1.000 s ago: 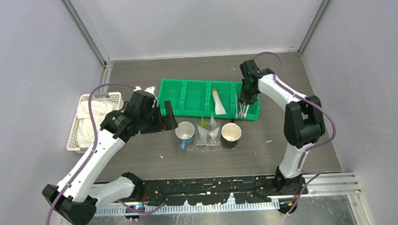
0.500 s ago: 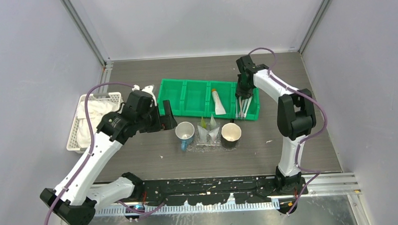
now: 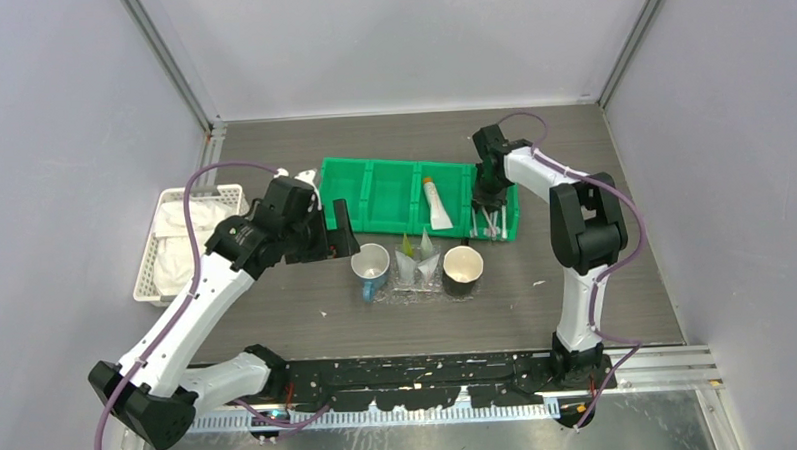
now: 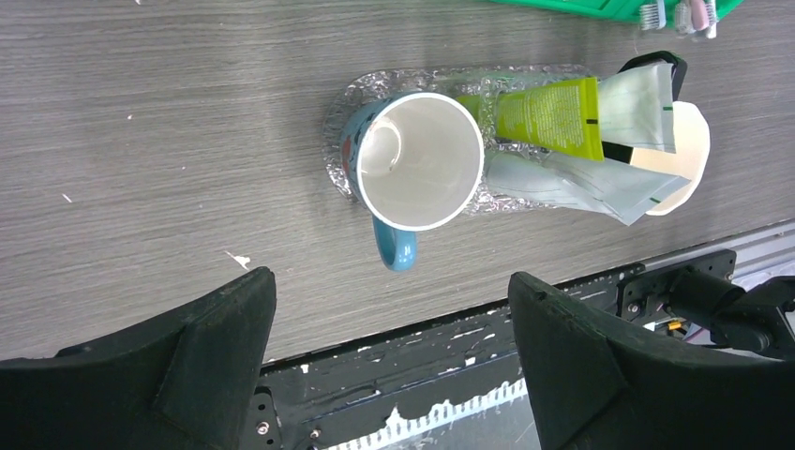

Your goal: Prepare toiletry sets of a toothbrush and toothpaste on the tray

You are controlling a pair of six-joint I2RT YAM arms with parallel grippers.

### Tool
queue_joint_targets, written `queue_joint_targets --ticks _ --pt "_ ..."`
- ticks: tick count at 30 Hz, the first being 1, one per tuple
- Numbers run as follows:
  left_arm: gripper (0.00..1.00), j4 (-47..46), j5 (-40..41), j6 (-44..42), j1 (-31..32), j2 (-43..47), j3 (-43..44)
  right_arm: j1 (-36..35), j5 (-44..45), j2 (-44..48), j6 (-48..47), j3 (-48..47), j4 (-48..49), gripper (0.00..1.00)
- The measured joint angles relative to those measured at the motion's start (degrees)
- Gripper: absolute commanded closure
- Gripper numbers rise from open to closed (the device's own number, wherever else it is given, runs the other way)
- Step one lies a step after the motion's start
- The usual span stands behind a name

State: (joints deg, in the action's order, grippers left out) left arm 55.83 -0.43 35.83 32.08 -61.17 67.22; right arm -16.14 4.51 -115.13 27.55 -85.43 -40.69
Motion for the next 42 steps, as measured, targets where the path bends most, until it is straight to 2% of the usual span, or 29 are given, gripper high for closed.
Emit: queue_joint_targets --ticks 2,12,16,22,27,30,37,42 --pt "0.06 -0.33 -0.46 0.09 0.0 -0.31 0.0 0.02 -0.39 0.13 0.0 1.31 0.83 0.81" --pt "0.06 -2.1 -0.92 0.15 0.0 -0.42 -0.02 -0.02 -0.92 3.04 -0.09 1.9 0.0 0.82" --pt "0.06 -2.27 -0.92 0.13 0.0 -0.42 -0.07 -0.02 -0.31 5.25 -0.46 -0.59 -2.78 0.9" --pt "0.06 -2.49 -0.9 0.02 0.0 -0.42 -0.28 -0.09 -0.07 15.3 -1.77 -2.91 -7.8 0.95" --pt "0.06 -3.02 -0.9 -0.04 0.0 -0.42 -1.11 -1.44 -4.37 28.17 -2.16 0.37 -12.15 0.95" --pt "0.06 -3.89 -0.94 -0.02 0.0 -0.44 -1.38 -5.35 -5.97 34.18 -2.1 1.03 -17.18 0.95" --pt "0.07 -7.28 -3.76 0.63 0.0 -3.78 0.76 -23.15 -5.86 41.13 1.14 0.94 -27.61 0.95" --pt "0.07 -9.49 -6.71 1.33 0.0 -6.73 5.46 -26.43 -2.8 43.04 2.64 0.98 -36.74 0.96"
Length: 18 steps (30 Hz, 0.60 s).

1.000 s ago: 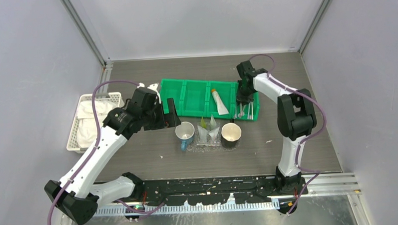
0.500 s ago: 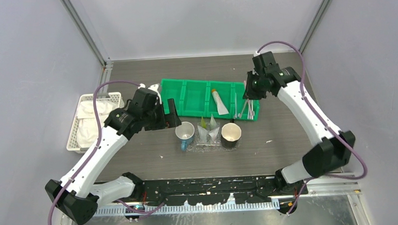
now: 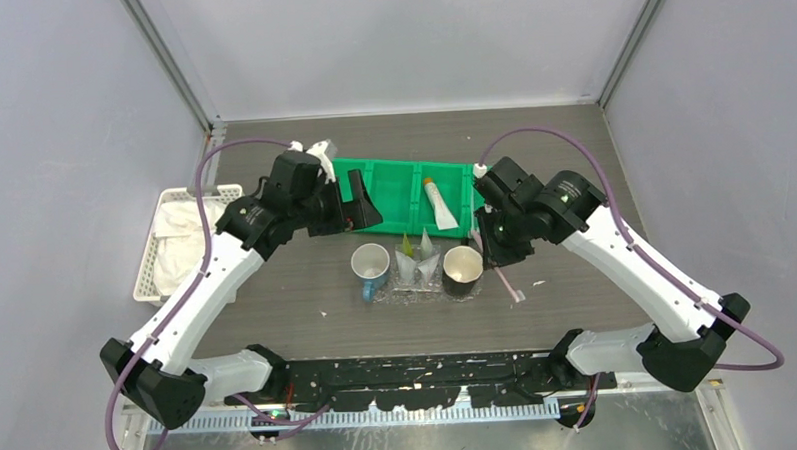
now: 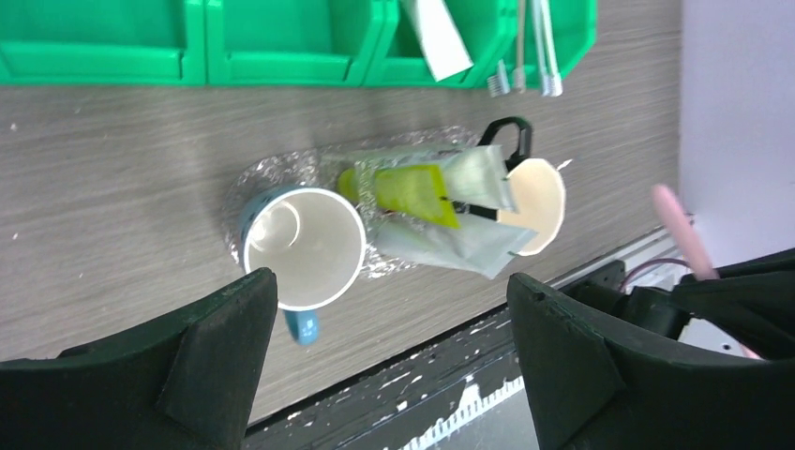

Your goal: Prepare toiletry sets of a toothbrush and toothpaste on the tray

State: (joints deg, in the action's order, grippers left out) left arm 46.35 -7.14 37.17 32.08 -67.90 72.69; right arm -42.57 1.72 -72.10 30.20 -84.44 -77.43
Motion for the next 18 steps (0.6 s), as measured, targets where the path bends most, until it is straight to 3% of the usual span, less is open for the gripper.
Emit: queue_joint_targets --ticks 7,18 --pt "0.07 -2.69 -2.23 0.15 0.0 0.2 1.07 -0.09 0.26 -3.74 1.49 -3.96 -10.05 0.99" --pt "0.06 -5.86 -4.96 -0.11 -0.92 0.92 -3.56 -0.09 -12.22 -21.27 2.27 -11.91 -11.47 0.99"
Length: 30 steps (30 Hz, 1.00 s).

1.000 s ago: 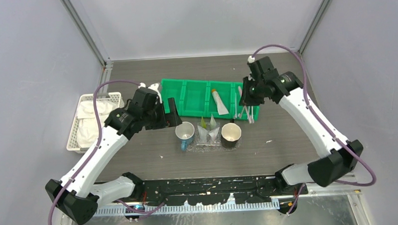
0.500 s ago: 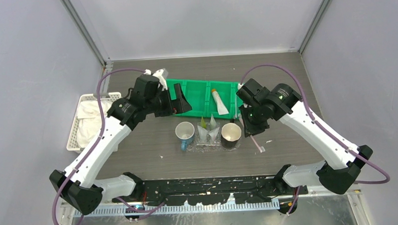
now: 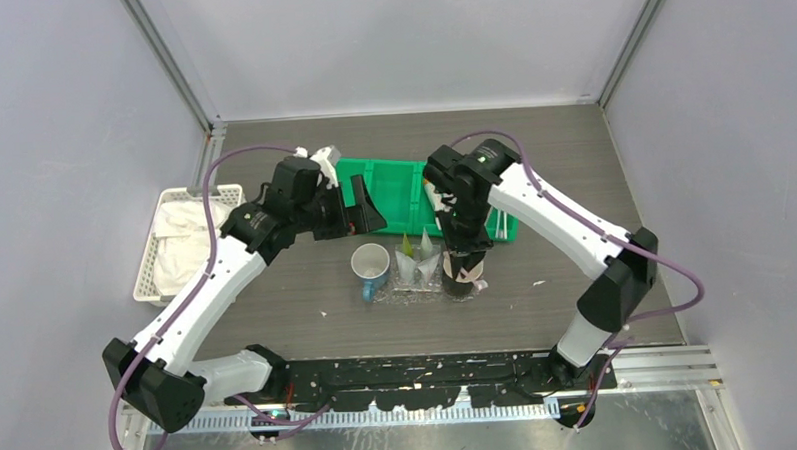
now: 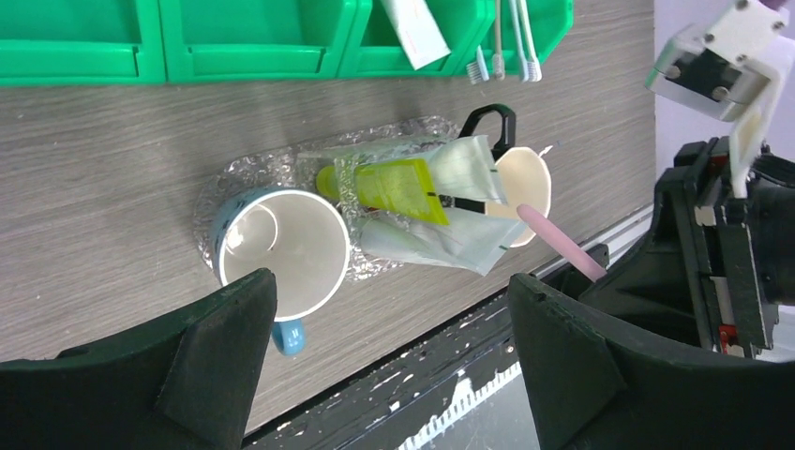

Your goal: Prepare toiletry sets of a toothbrush and toothpaste on the tray

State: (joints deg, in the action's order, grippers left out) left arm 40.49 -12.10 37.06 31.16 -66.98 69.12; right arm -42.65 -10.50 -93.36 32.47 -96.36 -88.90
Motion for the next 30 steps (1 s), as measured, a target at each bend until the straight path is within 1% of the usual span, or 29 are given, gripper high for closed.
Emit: queue_joint_targets --ticks 5,14,17,23,30 --pt "0.06 -0.52 -1.05 -0.09 -0.92 0.83 -3.04 0.0 -1.64 -4.59 0.0 -2.03 0.11 0.99" --pt "0.06 -0.81 -2.23 -0.66 -2.75 3.5 -5.29 0.0 -1.57 -4.85 1.11 -3.17 -0.11 0.99" --pt "0.06 -0.83 -2.51 -1.25 -3.13 4.04 -5.29 0.0 -1.11 -3.96 2.01 -2.56 0.11 0.99" --pt "0.06 -0.92 -2.93 -1.53 -3.21 4.13 -5.75 0.63 -0.48 1.81 3.98 2.14 -0.28 0.99" --pt "0.06 -0.9 -3.06 -1.53 -3.54 4.24 -6.69 2.08 -0.68 4.02 4.98 6.49 -0.48 0.99"
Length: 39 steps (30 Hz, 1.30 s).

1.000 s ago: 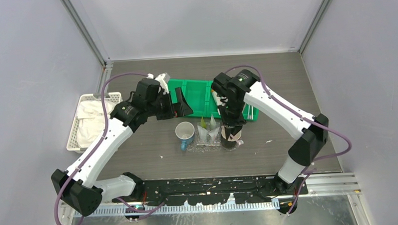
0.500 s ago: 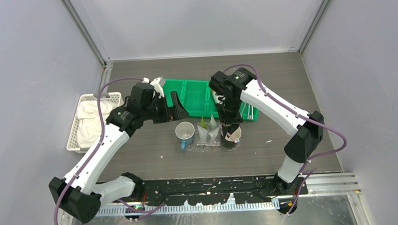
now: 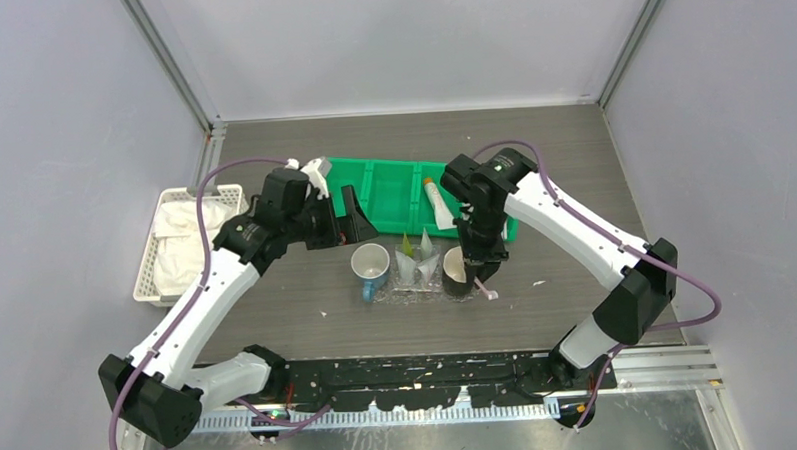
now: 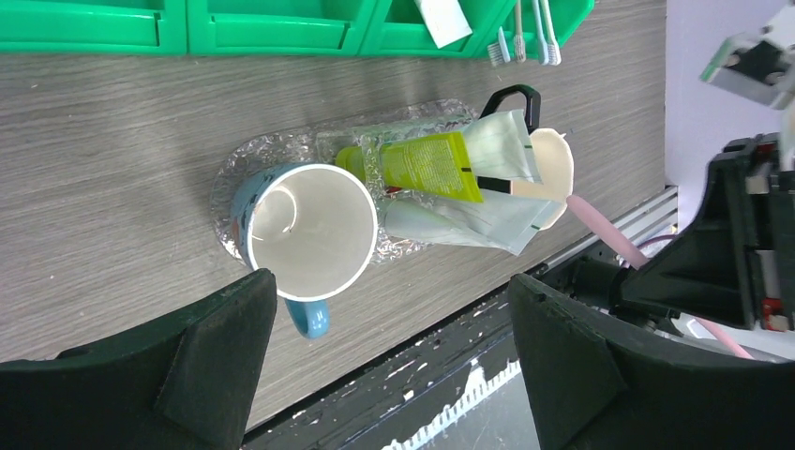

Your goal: Prepare toiletry sets of a toothbrush and toothpaste on the tray

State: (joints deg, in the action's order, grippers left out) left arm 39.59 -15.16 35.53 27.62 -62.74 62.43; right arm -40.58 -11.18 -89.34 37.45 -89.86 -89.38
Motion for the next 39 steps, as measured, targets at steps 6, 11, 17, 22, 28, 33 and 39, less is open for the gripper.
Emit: queue_joint_targets --ticks 6,11,17,22,28,33,39 --pt "0.06 -0.17 -0.37 0.0 -0.26 0.04 -0.17 0.94 -0.79 -0.07 0.0 4.9 -0.11 0.99" --pt "0.06 -0.35 -0.57 -0.02 -0.68 0.04 -1.16 1.4 -1.36 -0.76 -0.61 4.76 -0.22 0.99" --pt "0.06 -0.35 -1.11 -0.15 -1.77 0.07 -1.95 2.23 -2.12 -5.29 -2.36 3.13 -0.07 0.99" --pt "0.06 -0.42 -1.62 -0.31 -2.89 0.11 -2.54 3.76 -2.51 -9.05 -4.26 1.33 -0.04 0.99" --pt "0.06 -0.44 -2.47 -0.98 -4.24 0.11 -3.15 6.12 -2.69 -11.82 -6.38 -2.23 0.0 0.71" --pt "0.06 -0.52 -3.08 -1.38 -4.85 0.11 -3.39 7.32 -2.93 -13.46 -7.63 -3.58 0.09 0.61" --pt "0.06 -0.66 -3.87 -1.46 -5.31 0.11 -3.76 7.37 -3.3 -13.79 -7.91 -3.98 -0.02 0.6"
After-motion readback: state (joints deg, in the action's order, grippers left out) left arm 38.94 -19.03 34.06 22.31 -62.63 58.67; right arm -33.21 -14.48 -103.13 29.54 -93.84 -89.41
